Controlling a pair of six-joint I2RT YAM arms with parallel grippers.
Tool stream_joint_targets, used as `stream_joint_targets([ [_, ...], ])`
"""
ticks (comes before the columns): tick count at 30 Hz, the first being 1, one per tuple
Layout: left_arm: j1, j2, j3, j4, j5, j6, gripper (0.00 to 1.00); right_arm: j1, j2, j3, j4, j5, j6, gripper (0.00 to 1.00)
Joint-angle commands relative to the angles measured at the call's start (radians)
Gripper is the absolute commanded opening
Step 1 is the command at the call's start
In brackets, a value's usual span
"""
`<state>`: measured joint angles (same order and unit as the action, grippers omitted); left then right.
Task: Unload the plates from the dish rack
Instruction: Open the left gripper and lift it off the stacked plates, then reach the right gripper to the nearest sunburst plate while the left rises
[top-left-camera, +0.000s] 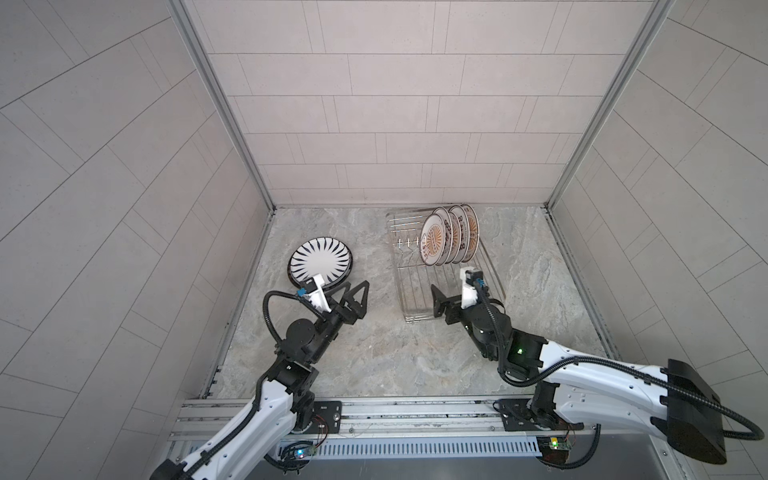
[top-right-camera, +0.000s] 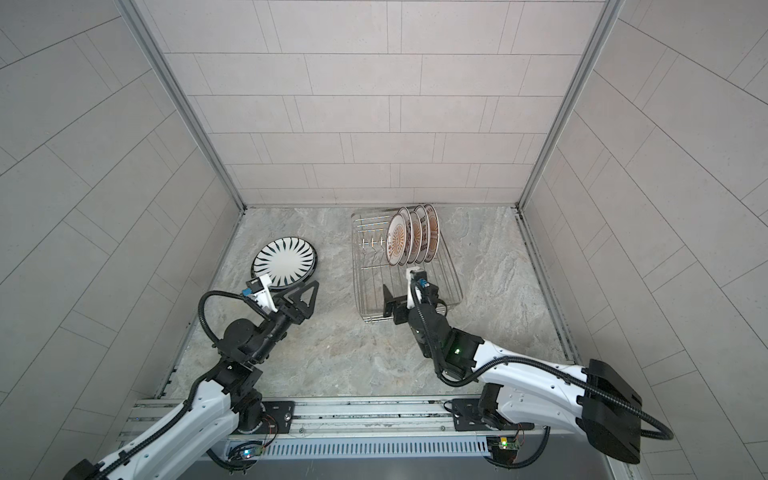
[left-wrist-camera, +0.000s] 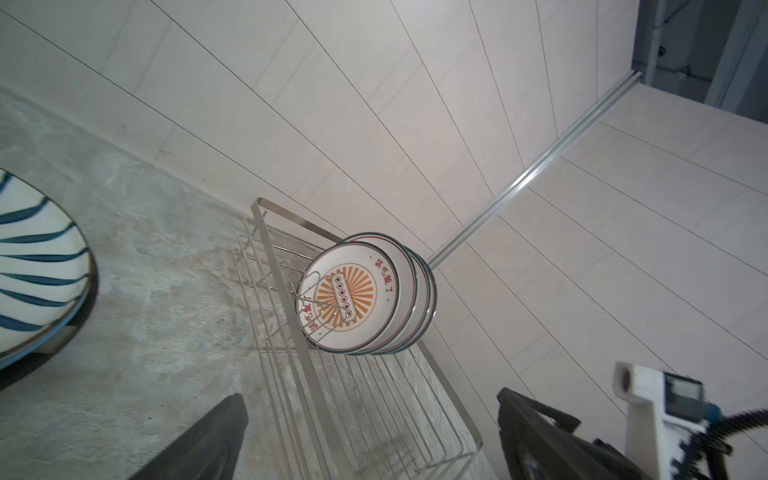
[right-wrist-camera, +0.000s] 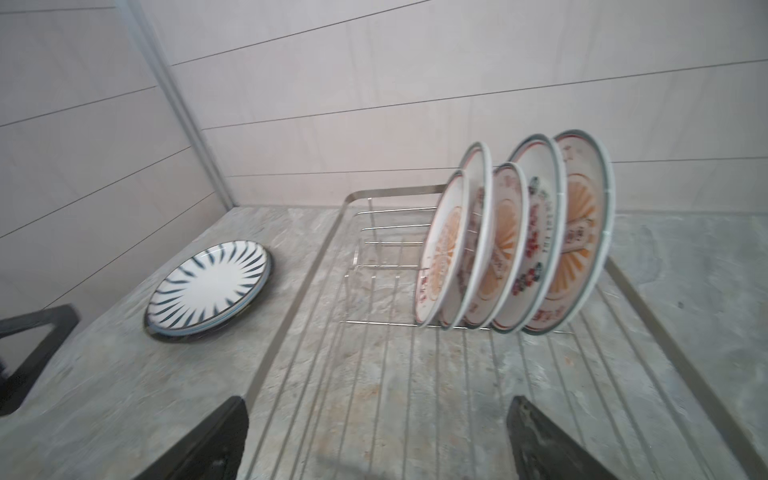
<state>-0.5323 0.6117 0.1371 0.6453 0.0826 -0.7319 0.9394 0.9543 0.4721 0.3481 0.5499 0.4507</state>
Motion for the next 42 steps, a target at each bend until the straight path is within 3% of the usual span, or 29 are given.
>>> stream_joint_targets([
  [1,-0.081,0.054,0.047,0.041,-0.104,0.1,1.0,-0.054,-0.1,-0.052,0.019,-0.008,0.078,0.99],
  [7,-0.212,0.28,0.103,0.197,-0.097,0.148,1.0,-0.122,-0.229,-0.074,-0.093,-0.054,0.041,1.0],
  [14,-0.309,0.478,0.188,0.285,-0.15,0.192,1.0,-0.208,-0.202,-0.055,-0.12,-0.175,0.028,1.0],
  [23,-0.352,0.484,0.21,0.265,-0.182,0.227,1.0,-0.266,-0.028,0.122,-0.163,-0.271,-0.028,0.99],
  [29,-0.353,0.474,0.232,0.223,-0.146,0.23,1.0,-0.334,0.119,0.288,-0.219,-0.358,-0.048,0.9],
  [33,-0.345,0.465,0.209,0.306,-0.118,0.255,1.0,-0.387,0.233,0.427,-0.328,-0.415,-0.059,0.87],
  [37,-0.346,0.365,0.232,0.143,-0.17,0.287,1.0,-0.417,0.337,0.554,-0.429,-0.421,-0.085,0.85],
  [42,-0.344,0.369,0.265,0.097,-0.094,0.305,1.0,-0.433,0.441,0.672,-0.514,-0.411,-0.12,0.76],
])
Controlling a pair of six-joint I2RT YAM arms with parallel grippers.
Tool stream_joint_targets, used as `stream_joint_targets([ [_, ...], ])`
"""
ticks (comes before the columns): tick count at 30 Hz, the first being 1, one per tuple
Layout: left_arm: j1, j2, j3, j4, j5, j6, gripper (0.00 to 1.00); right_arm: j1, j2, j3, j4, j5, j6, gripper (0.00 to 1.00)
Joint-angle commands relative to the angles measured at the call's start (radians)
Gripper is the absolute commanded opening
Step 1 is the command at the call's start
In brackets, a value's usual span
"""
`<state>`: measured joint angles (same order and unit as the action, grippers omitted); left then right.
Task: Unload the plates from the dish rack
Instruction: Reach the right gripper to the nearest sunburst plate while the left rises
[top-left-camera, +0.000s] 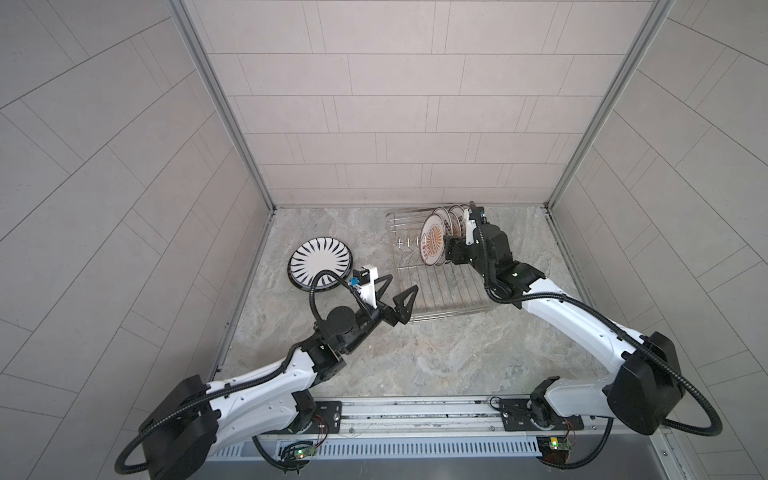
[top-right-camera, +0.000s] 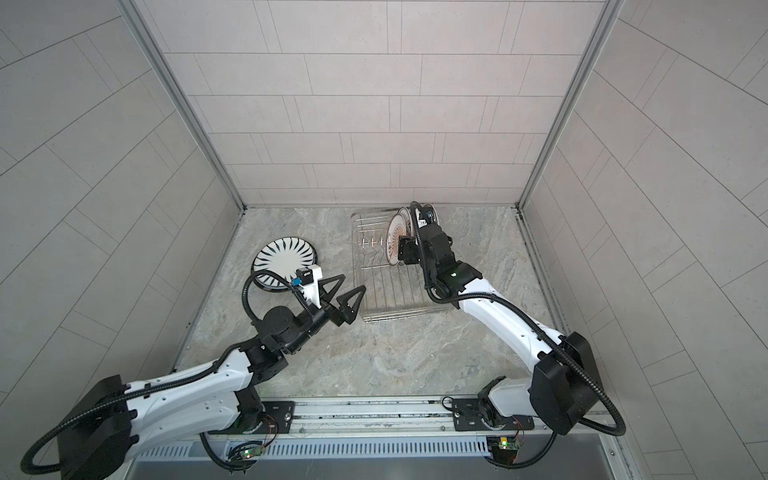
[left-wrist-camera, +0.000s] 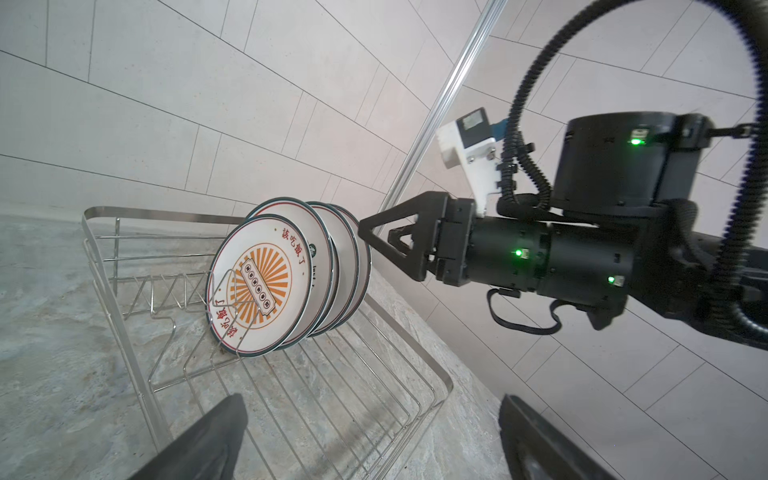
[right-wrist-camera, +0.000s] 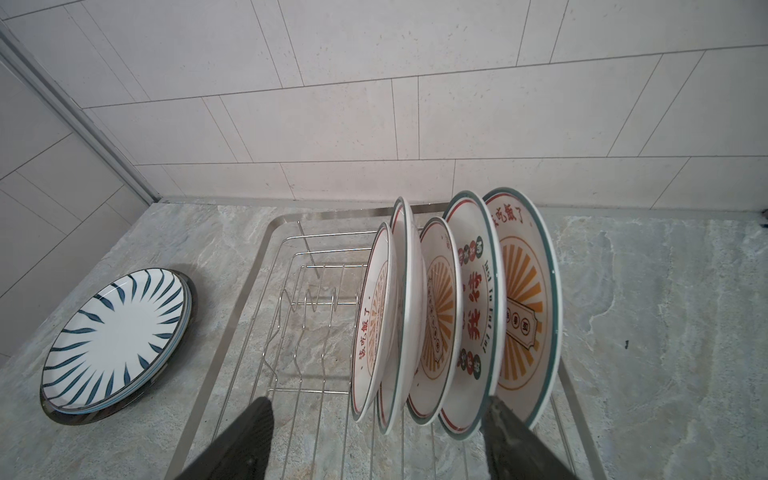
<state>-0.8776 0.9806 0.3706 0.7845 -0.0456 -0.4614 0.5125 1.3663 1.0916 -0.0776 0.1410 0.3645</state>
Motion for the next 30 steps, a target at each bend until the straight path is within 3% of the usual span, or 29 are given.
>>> stream_joint_targets([
  [1,0.001,0.009,0.037,-0.041,0.046,0.041,1.0,-0.01,0.051,0.074,-0.104,-0.002,-0.041,0.73],
  [8,-0.001,0.066,0.014,0.047,0.058,0.049,1.0,-0.024,0.16,0.193,-0.192,0.045,-0.068,0.55],
  [17,0.0,0.115,0.023,0.079,0.097,0.043,1.0,-0.024,0.222,0.229,-0.197,0.067,-0.066,0.49],
  [19,-0.001,0.109,0.005,0.11,0.097,0.043,1.0,-0.025,0.232,0.241,-0.208,0.083,-0.065,0.44],
  [30,0.0,0.029,-0.03,0.081,0.039,0.04,1.0,-0.022,0.272,0.268,-0.208,0.129,-0.065,0.39],
])
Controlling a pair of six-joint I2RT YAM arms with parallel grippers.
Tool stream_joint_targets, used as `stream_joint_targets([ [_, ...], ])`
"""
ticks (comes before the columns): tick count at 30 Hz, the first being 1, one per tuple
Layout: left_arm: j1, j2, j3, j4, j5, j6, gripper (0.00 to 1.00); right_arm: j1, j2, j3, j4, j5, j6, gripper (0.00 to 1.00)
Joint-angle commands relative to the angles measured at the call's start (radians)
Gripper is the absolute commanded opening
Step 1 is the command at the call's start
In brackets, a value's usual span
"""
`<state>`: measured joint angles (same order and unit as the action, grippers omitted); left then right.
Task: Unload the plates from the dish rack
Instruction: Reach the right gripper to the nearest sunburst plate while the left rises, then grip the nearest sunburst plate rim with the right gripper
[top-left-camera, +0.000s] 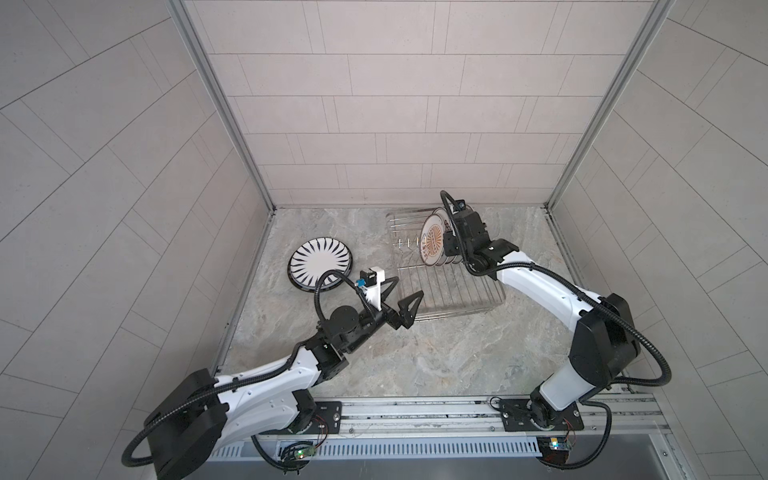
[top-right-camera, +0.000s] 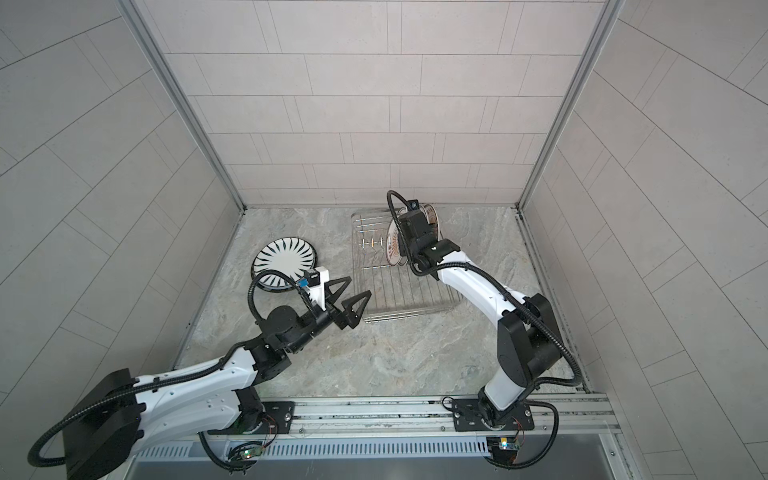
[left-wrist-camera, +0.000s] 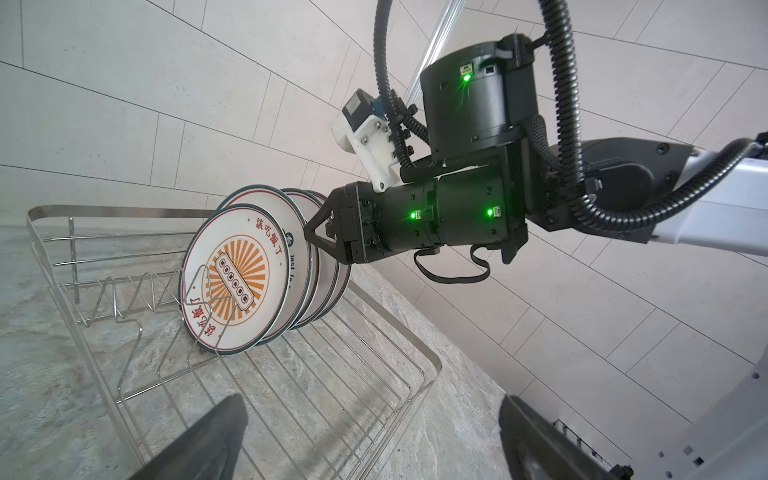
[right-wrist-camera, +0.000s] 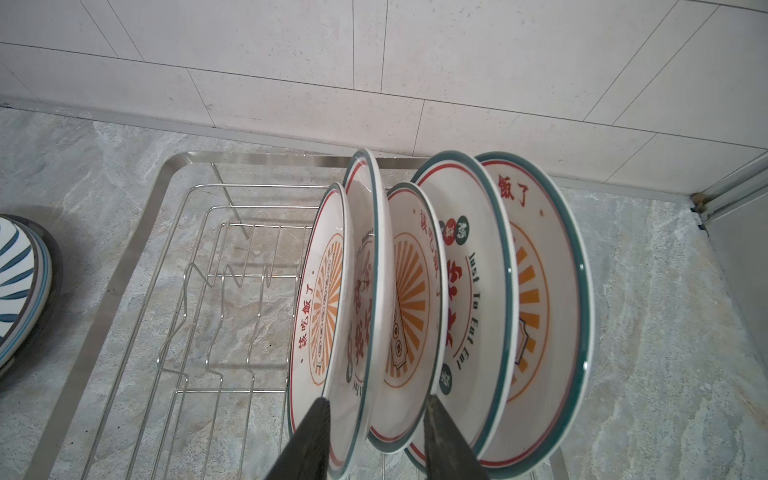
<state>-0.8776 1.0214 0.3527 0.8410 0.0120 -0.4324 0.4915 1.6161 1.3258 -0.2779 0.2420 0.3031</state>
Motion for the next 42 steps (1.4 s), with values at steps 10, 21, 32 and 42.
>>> stream_joint_targets([
  [10,0.0,0.004,-0.015,0.03,-0.019,0.011,1.0,-0.002,0.127,0.118,-0.038,0.062,0.001,0.3],
  [21,0.0,-0.007,-0.022,0.026,-0.028,0.014,1.0,-0.004,0.173,0.142,-0.045,0.038,0.017,0.23],
  [32,0.0,-0.015,-0.027,0.03,-0.026,0.017,1.0,-0.004,0.039,0.068,-0.026,0.063,0.031,0.26],
  [42,0.0,-0.004,-0.02,0.027,-0.02,0.016,1.0,-0.033,0.094,0.088,-0.022,-0.089,0.035,0.2],
])
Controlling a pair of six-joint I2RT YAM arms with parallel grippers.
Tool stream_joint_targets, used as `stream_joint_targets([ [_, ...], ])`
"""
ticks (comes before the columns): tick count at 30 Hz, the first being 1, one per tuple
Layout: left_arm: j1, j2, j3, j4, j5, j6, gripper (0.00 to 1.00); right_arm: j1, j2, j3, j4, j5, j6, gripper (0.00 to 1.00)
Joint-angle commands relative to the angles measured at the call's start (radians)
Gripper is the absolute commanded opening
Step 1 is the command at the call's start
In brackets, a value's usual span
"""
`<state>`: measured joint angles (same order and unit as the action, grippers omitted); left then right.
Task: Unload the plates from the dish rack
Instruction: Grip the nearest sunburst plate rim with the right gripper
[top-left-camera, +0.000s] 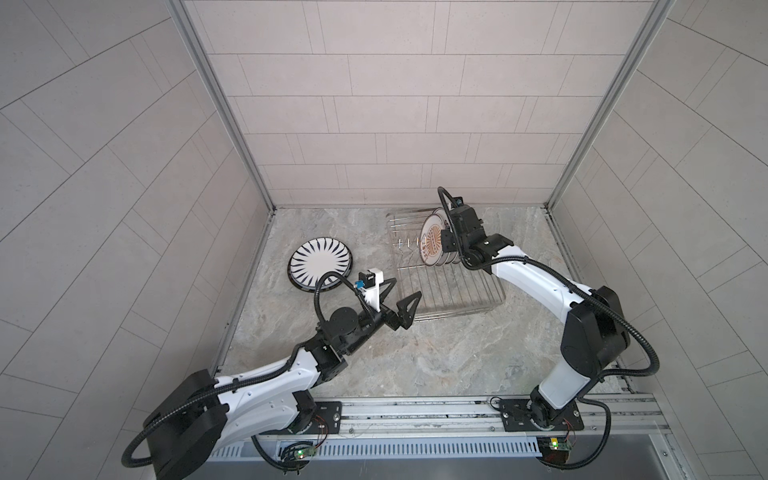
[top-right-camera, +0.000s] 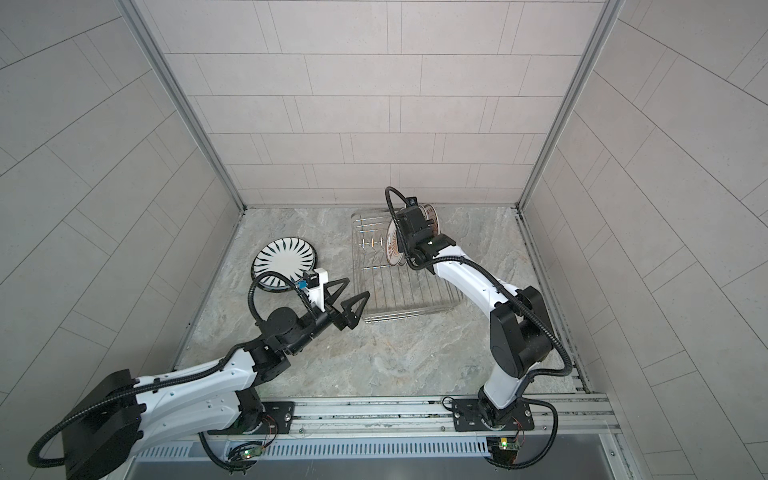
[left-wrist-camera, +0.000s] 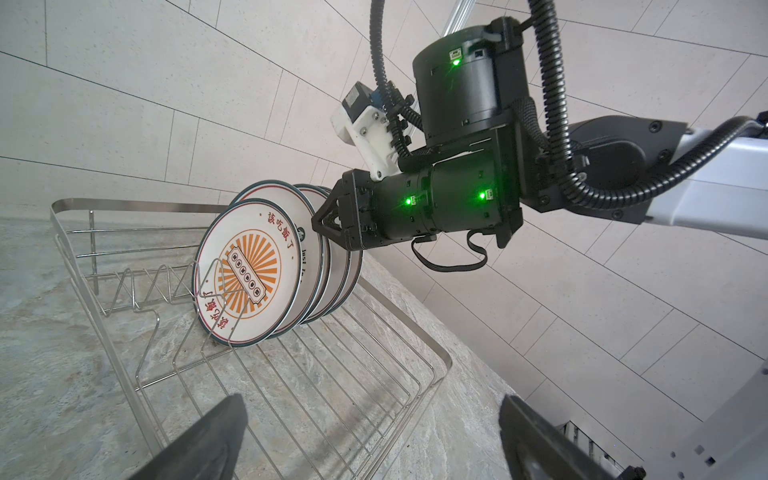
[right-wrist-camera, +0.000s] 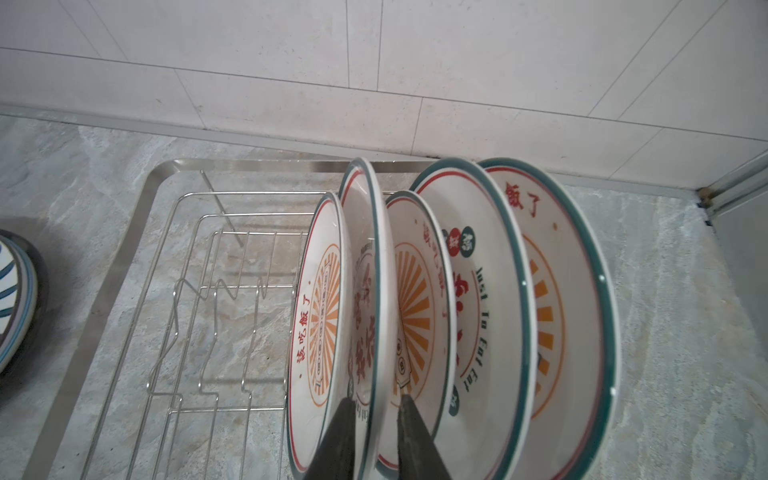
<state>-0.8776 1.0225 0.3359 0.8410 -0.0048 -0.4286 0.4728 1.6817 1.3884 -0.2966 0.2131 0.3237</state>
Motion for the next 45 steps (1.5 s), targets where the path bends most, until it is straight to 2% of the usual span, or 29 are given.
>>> stream_joint_targets([
  [1,-0.001,-0.005,-0.001,0.027,-0.003,0.013,1.0,-0.013,0.042,0.037,-0.008,-0.056,0.015,0.17],
  [4,-0.001,-0.005,-0.002,0.022,-0.001,0.013,1.0,-0.013,0.072,0.059,-0.018,-0.05,0.015,0.12],
  [11,0.0,-0.009,-0.001,0.011,-0.01,0.018,1.0,-0.01,0.14,0.105,-0.055,-0.009,0.017,0.16],
  [16,-0.001,-0.008,-0.001,0.011,-0.017,0.022,1.0,0.009,0.157,0.124,-0.077,0.076,0.009,0.22],
  [21,0.0,0.001,0.0,0.02,-0.016,0.022,1.0,0.018,0.178,0.145,-0.097,0.159,0.009,0.19],
  [27,-0.001,0.002,-0.001,0.023,-0.016,0.022,1.0,0.017,0.209,0.157,-0.082,0.136,0.015,0.22],
  [29,-0.001,0.001,-0.001,0.024,-0.014,0.021,1.0,0.018,0.22,0.166,-0.086,0.141,0.021,0.21],
  [32,0.0,-0.005,-0.004,0.022,-0.013,0.021,1.0,0.043,0.221,0.167,-0.095,0.247,0.026,0.17],
  [35,-0.001,-0.006,-0.005,0.022,-0.017,0.021,1.0,0.066,0.209,0.162,-0.097,0.29,0.026,0.1],
  [40,0.0,-0.006,-0.005,0.021,-0.021,0.021,1.0,0.108,0.207,0.208,-0.139,0.427,0.007,0.09],
  [45,-0.001,-0.012,-0.004,-0.01,-0.048,0.022,1.0,0.109,0.193,0.241,-0.162,0.436,-0.001,0.09],
])
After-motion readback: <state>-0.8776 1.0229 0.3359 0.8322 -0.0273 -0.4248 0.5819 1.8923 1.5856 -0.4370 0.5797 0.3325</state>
